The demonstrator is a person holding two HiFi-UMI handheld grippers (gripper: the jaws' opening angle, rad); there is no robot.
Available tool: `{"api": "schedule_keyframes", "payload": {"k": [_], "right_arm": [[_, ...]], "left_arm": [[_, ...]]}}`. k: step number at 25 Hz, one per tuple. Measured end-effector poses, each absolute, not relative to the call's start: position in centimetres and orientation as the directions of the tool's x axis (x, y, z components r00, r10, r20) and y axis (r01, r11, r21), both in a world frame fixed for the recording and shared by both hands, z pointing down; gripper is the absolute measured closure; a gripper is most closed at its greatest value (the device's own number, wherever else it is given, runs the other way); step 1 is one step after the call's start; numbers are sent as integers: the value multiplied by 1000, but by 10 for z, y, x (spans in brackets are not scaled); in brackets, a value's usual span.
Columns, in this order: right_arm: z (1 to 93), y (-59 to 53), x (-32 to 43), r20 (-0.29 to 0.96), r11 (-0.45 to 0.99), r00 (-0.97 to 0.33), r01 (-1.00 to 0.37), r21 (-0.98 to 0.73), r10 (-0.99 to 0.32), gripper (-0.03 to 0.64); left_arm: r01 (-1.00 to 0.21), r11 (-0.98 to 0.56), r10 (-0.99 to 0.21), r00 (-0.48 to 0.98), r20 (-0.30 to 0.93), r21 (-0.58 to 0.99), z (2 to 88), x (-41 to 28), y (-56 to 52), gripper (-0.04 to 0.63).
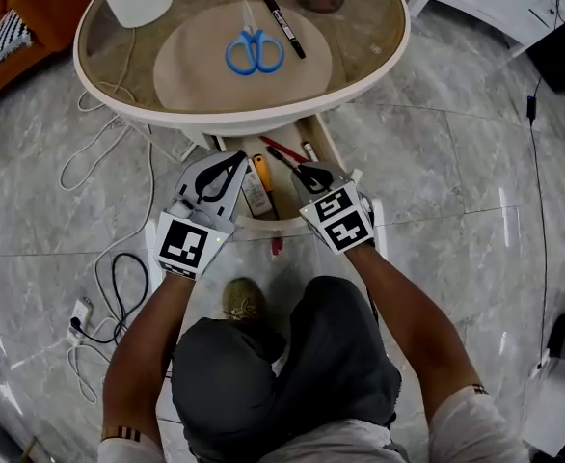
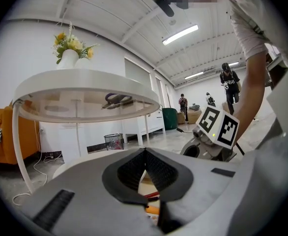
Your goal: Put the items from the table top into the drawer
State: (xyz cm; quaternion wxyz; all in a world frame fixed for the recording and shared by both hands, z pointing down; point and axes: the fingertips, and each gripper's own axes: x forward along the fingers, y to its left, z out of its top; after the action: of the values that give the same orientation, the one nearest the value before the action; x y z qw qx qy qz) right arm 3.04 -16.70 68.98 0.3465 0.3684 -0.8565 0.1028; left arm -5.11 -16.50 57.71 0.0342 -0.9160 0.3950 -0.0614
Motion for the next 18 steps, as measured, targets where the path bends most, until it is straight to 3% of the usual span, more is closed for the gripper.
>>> {"api": "schedule_keyframes", "payload": {"k": [2,18], "right_arm": [[672,-158,29,634,713,-515,-697,83,-577,615],[497,-122,34,416,730,-650,-681,50,-635,615]], "left_arm": [[-716,-689,-725,683,89,-113,569,-51,-158,597],[-714,-694,-718,696,11,-93,447,-41,-103,597]]}}
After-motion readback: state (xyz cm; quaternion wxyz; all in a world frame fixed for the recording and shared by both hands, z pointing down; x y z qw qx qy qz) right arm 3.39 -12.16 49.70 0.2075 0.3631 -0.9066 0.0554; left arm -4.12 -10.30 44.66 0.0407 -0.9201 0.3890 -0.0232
